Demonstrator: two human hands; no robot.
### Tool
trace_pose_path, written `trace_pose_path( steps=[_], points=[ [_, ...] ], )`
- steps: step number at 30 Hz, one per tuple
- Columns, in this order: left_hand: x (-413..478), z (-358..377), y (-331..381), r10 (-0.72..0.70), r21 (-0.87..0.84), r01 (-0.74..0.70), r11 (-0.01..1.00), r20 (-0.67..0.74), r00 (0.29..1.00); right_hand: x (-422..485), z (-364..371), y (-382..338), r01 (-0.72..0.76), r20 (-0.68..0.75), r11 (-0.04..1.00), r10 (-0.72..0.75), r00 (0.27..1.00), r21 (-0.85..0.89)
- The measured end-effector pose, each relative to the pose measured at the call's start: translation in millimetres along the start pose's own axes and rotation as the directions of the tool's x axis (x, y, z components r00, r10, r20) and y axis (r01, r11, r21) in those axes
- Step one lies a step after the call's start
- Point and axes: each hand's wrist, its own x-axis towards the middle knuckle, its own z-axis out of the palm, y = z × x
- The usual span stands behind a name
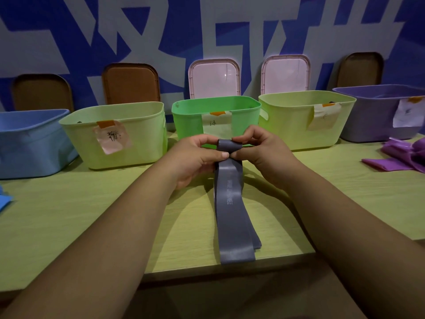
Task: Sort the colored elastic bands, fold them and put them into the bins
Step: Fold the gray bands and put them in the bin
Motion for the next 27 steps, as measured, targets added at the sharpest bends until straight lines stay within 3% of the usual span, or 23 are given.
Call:
trace_pose_path(
  steps=[3, 8, 14, 20, 27],
  points=[
    [-1.9, 2.6, 2.5, 0.008, -0.066, -0.005, 0.998, 0.049, 0.999, 0.6, -0.7, 0.7, 0.016, -0.002, 1.000, -0.016, 1.000, 0.012],
    [-3.5, 10.0, -0.2, 0.051, -0.067, -0.050, 0.997, 0.006, 0.999, 1.6, 2.3, 0.6, 0.006, -0.029, 0.999, -0.004, 1.000, 0.049],
    [-2.5, 4.4, 1.6, 0.087, -0.077, -0.091, 0.993, -0.049, 0.995, 0.3, 1.3, -3.8, -0.035, 0.081, 0.987, 0.022, 0.996, 0.159],
    [2.1, 2.6, 2.1, 0.205, -0.063, -0.211, 0.976, -0.085, 0.975, -3.0, 8.2, 0.1, -0.066, 0.061, 0.996, 0.069, 0.996, -0.052],
    [3.6, 4.9, 1.3, 0.299, 0.038, -0.297, 0.954, -0.139, 0.944, -1.5, 7.5, -2.8, 0.021, 0.023, 0.997, -0.020, 1.000, -0.077]
  ],
)
